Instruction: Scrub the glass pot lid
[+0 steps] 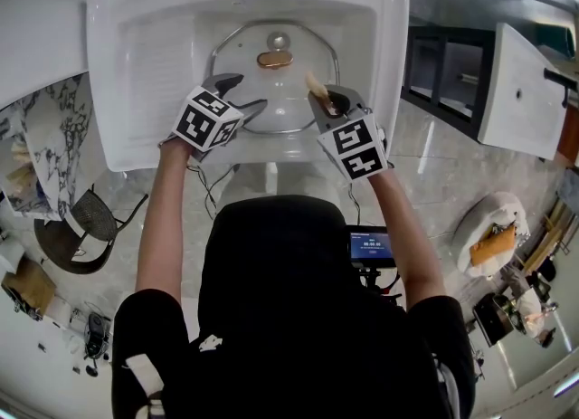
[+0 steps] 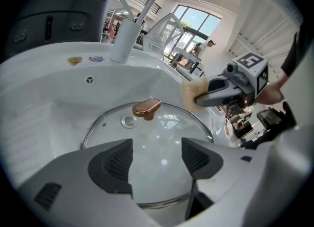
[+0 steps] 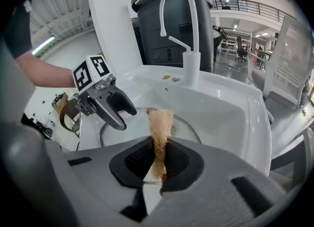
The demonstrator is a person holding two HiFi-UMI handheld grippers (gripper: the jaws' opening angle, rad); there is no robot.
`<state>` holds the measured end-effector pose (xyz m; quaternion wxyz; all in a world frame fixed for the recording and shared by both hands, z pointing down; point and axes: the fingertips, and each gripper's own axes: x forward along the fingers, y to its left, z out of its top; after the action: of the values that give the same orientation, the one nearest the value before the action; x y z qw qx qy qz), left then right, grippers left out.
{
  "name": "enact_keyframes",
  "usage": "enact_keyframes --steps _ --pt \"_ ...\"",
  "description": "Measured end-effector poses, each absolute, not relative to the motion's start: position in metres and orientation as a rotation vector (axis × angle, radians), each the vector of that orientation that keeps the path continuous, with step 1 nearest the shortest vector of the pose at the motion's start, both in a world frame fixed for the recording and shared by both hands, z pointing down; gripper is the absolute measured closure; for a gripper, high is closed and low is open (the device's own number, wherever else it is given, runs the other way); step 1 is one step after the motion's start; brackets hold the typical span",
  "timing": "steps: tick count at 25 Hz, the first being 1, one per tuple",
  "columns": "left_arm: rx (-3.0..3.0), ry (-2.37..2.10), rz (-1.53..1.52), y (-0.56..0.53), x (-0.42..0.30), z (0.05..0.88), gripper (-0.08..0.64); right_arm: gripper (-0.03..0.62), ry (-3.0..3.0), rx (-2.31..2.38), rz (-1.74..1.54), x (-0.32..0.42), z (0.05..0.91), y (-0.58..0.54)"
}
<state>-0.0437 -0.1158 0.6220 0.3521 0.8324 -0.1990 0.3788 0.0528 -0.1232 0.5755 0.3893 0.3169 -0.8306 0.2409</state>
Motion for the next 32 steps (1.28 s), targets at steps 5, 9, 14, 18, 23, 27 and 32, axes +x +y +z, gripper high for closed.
enact_keyframes --steps 5,9,14,18,23,27,32 --pt "2.135 -0.496 1.017 -0.115 -0.044 0.622 0.276 0.581 -2.040 0.668 0.586 0.057 0.592 -0.119" --pt "2.135 -0.493 1.016 -0.116 -0.044 0.623 0.276 0.580 -1.985 0.579 0.549 0.063 0.604 -0.123" --pt "2.139 -0.495 1.010 -0.116 -0.044 0.622 0.276 0.580 -1.933 0.480 0.527 0.067 0.614 -0.131" --pt "2.144 -0.494 1.006 -0.116 -0.043 0.623 0.276 0.580 -1.888 0.457 0.453 0.070 0.619 -0.143" --pt "2.144 -0.495 1.005 -0.116 -0.043 0.623 0.276 0.580 -1.865 0.450 0.443 0.071 0.627 -0.152" --pt "2.145 -0.495 1.005 -0.116 -0.043 0.623 0.276 0.580 -1.839 0.438 0.427 0.073 0.638 -0.153" --pt "2.149 -0.499 0.999 -0.116 -0.044 0.623 0.276 0.580 -1.806 0.434 0.407 0.076 0.648 -0.151"
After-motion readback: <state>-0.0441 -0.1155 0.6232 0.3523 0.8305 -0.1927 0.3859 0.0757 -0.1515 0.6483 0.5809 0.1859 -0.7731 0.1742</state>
